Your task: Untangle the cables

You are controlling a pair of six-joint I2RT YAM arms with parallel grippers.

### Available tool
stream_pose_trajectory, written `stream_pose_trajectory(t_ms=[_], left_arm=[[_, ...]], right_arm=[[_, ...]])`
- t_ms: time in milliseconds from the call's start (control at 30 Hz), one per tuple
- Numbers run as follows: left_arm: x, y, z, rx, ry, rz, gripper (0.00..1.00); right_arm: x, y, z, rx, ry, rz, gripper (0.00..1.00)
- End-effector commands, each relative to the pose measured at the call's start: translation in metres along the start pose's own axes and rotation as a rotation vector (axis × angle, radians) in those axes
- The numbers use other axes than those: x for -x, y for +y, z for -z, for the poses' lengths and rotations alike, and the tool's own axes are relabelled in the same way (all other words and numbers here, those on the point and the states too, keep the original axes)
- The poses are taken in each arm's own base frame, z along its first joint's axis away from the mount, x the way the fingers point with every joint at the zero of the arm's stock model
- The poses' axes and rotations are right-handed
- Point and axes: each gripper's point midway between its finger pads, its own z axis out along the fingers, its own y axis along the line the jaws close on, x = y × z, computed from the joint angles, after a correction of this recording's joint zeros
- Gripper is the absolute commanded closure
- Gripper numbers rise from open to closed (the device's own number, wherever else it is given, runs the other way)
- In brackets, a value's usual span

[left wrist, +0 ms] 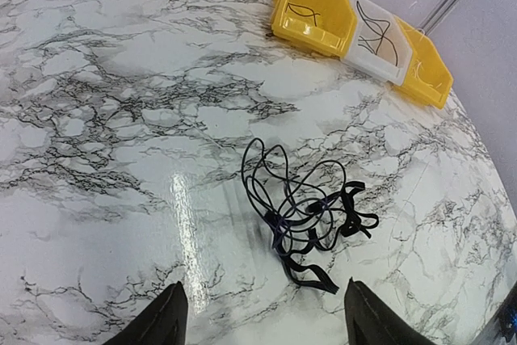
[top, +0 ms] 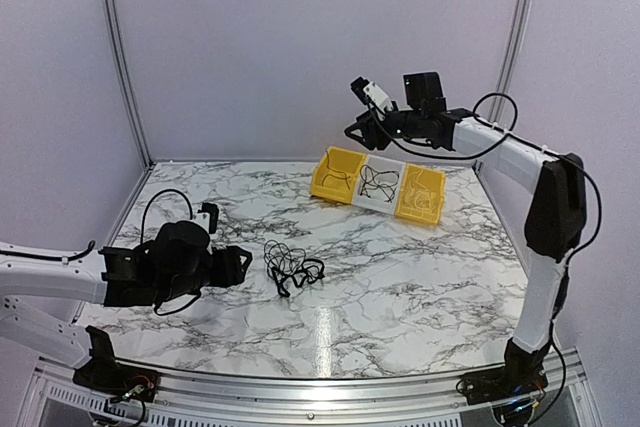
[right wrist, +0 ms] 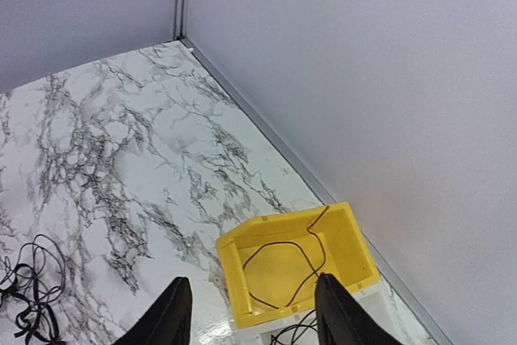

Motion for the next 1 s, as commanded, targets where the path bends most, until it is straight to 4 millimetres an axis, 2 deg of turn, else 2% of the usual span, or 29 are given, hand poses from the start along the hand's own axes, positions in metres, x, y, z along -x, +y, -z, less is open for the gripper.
stream_pose_trajectory(t_ms=[0,100,233,400,533,700,833,967], left_arm=[[-0.005,-0.005,-0.009,0.0,0.014,-0.003,0.31],[-0.012,-0.013,-0.018,-0.005,0.068,-0.018,0.31],[-0.021,-0.031,-0.032,-0.039,0.153,-0.023,0.3],[-0.04,-0.04,-0.045,-0.058,0.239,0.008,0.3],[-0.038,-0.04,-0.046,-0.056,0.229,0.036,0.29],[-0.028,-0.038,-0.043,-0.049,0.173,0.077,0.25],[-0.026,-0.037,-0.044,-0.043,0.165,0.08,0.23],[-0.028,-0.036,-0.052,-0.027,0.179,0.083,0.23]], right_arm=[[-0.057,0.075,0.01,0.248,0.132,0.073,0.51],[-0.074,0.123,0.018,0.384,0.176,0.108,0.58],[-0.095,0.178,0.022,0.525,0.223,0.15,0.6],[-0.122,0.219,0.014,0.635,0.287,0.152,0.59],[-0.147,0.231,-0.003,0.65,0.35,0.181,0.57],[-0.162,0.236,-0.025,0.657,0.378,0.169,0.58],[-0.176,0.238,-0.034,0.666,0.413,0.175,0.59],[-0.18,0.236,-0.04,0.643,0.419,0.161,0.72]])
